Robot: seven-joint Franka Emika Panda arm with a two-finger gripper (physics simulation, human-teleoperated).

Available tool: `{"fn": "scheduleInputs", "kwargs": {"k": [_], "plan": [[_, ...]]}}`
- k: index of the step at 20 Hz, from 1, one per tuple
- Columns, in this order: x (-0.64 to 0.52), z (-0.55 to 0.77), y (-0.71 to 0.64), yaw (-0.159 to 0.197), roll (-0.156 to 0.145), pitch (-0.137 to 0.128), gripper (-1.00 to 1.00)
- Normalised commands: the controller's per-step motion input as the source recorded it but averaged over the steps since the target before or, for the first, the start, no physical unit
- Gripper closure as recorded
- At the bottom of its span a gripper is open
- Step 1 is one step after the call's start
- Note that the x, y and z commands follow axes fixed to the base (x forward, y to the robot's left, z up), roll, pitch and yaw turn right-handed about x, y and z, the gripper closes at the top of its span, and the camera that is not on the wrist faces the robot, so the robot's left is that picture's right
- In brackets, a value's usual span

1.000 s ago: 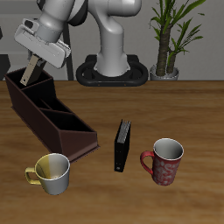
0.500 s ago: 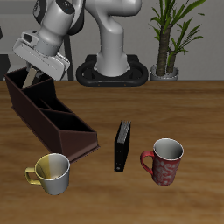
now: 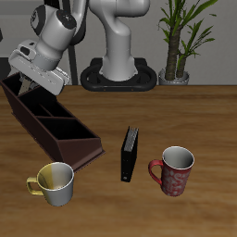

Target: Place the yellow book into the right desk caddy's right compartment

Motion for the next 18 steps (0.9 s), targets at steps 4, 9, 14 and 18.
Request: {"fn": "scheduleInputs", "kwargs": {"k": [4, 9, 14, 18], "plan": [[0.03, 0.08, 0.08, -0.02, 0.006, -0.013, -1.0], [0.02, 0.22, 0.08, -0.01, 0.0, -0.034, -1.0], [0.07, 0.27, 0.21, 0.01, 0.006, -0.033, -1.0], [0.04, 0.25, 0.3, 0.006, 0.035, -0.041, -1.0]]}}
